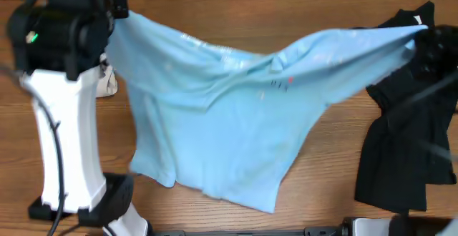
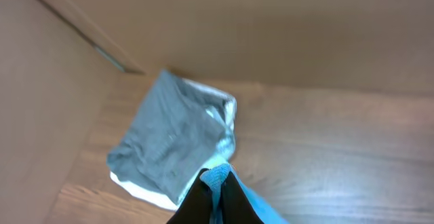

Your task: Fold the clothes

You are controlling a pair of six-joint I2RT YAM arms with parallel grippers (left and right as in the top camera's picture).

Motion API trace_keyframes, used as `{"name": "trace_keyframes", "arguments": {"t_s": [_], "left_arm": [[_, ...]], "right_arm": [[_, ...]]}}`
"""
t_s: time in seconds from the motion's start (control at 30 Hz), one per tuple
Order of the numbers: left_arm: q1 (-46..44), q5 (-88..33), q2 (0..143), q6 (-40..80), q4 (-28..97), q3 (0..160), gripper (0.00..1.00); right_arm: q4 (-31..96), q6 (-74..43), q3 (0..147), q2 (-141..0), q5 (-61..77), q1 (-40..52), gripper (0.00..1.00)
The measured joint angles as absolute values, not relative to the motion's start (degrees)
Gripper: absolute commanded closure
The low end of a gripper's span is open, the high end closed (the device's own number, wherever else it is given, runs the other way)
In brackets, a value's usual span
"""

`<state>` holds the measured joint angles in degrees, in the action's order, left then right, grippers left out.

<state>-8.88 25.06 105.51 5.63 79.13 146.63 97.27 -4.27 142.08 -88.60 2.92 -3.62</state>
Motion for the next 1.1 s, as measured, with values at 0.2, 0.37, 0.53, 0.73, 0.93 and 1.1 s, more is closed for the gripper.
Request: {"name": "trace_keyframes", "arguments": {"t_s": [0.2,0.37,0.53,0.73,0.93,1.1], "left_arm": [[-8.9,23.6,113.4,5.9,81.3,146.6,0.96],[-8.9,22.7,121.8,5.9,81.3,146.6,0.96],[-8.9,22.5,130.7,5.9,78.9,146.6,0.96],[-8.9,22.5,139.3,5.9,74.1,146.6,0.96],[-8.8,22.5,140.5,5.9,68.3,146.6,0.69],[-8.9,22.5,140.5,6.1,66.0,147.8,0.00]], "right_arm": [[97.2,-4.3,140.1,-97.5,2.9,-3.6,0.96],[95.1,-4.1,139.8,-106.8,3.0,-3.6,0.96],[92.2,-3.6,139.6,-114.7,3.0,-3.6,0.96],[87.8,-3.3,139.5,-120.0,3.0,-3.9,0.96],[82.5,-3.2,139.5,-121.1,3.0,-4.7,0.96],[79.3,-3.1,139.5,-121.1,3.0,-5.0,0.83]]}}
